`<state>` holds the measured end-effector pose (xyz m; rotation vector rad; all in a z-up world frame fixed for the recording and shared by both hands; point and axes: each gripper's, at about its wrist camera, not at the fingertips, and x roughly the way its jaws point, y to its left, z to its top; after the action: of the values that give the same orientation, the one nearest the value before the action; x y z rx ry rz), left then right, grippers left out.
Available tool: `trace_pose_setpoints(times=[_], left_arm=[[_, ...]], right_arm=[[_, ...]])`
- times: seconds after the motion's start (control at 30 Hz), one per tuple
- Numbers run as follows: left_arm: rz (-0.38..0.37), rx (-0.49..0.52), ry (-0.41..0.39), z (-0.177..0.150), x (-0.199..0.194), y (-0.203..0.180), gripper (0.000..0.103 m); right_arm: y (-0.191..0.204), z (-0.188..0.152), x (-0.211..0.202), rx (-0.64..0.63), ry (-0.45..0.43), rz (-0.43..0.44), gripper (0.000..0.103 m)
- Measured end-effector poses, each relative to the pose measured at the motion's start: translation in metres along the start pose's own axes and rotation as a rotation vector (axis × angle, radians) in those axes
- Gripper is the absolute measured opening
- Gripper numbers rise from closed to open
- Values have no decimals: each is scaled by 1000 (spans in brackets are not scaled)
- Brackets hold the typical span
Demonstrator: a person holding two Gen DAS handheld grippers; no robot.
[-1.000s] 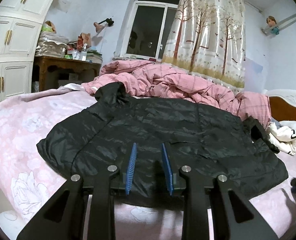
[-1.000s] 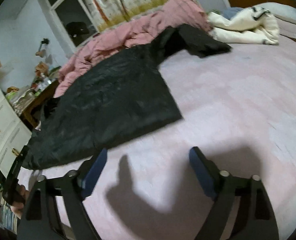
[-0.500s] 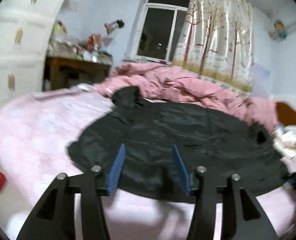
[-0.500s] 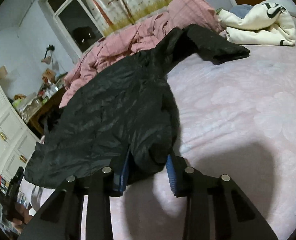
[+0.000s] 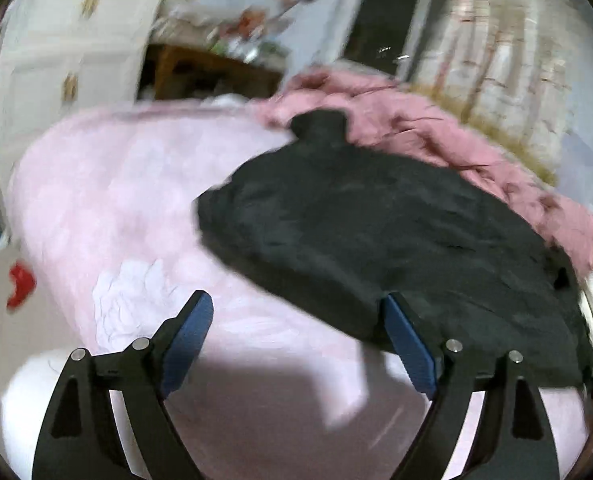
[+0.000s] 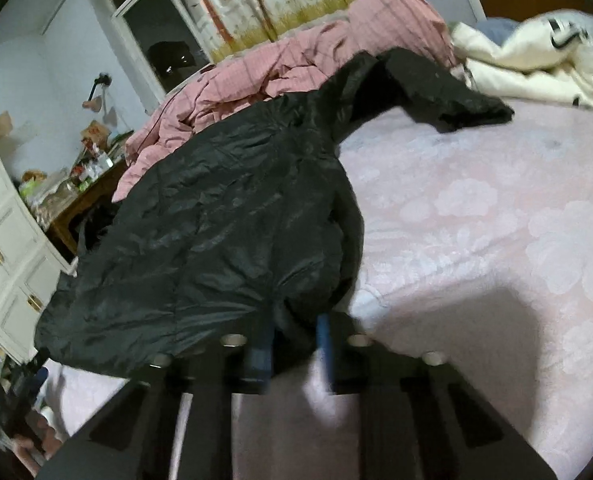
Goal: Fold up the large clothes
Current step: 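Pull the jacket hem with the right tool while the left tool grasps the hem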
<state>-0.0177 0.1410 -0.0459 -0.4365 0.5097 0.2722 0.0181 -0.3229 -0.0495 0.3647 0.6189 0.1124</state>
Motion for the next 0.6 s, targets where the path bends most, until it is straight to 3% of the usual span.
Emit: trace_pose_setpoints(times=[0.1,0.2,0.23,0.3,0.33,0.37,0.4,0.47,0.6], left_arm=[[-18,-55,-11,8,7,3,86],[-80,-122,40,22,20,8,85],[-108,-161,44,27,23,12,78],[-130,-193,63,32,24,15,43],[-158,-191,90,33,26,13,5],[-202,-175,119,32,26,9,3],[-198,-163,107,30,19,8,3],[-181,-110,27,26,-6,0,2],[-154,-55,-139,34,-72,-2,2]], right_arm=[[7,-2,-15,-41,-90,-55,10],[1,0,-39,-24,-187,-129,8],[-2,0,-44,-13,-197,-143,7],[-17,2,-62,35,-220,-166,7],[-22,1,-68,54,-224,-159,7],[-29,-1,-77,74,-229,-141,7],[-32,-6,-87,80,-238,-141,7],[-34,-16,-103,75,-234,-145,7],[-29,-40,-151,89,-212,-63,7]])
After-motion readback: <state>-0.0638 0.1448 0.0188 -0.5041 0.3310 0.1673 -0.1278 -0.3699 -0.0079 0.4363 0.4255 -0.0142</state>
